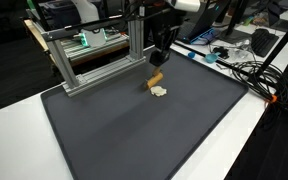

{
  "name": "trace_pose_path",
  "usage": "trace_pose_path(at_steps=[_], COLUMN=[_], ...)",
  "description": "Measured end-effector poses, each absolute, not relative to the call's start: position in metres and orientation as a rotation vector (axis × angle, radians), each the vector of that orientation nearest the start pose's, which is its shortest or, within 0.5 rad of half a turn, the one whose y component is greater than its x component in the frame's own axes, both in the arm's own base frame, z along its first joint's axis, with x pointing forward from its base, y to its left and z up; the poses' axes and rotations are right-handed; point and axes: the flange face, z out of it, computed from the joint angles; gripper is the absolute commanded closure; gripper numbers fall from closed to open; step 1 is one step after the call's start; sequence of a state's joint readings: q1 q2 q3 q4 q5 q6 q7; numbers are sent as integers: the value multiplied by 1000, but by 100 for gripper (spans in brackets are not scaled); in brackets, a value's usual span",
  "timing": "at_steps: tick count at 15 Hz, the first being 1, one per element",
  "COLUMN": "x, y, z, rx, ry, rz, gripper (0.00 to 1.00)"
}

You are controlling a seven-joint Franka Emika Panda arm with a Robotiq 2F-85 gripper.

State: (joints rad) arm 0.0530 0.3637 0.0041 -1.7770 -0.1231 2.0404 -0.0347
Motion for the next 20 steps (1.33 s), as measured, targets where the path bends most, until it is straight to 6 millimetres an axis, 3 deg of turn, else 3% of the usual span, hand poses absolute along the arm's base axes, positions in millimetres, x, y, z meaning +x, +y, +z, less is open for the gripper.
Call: trace_pose_path(at_steps=[4, 9, 12, 20], x=[642, 650, 656, 667], y=[25, 1, 1, 2], z=[358, 334, 332, 328], rx=[-3250, -3239, -3229, -3224], ry=[-230, -136, -123, -164], rz=[44, 34, 15, 170], gripper=[79, 79, 79, 79])
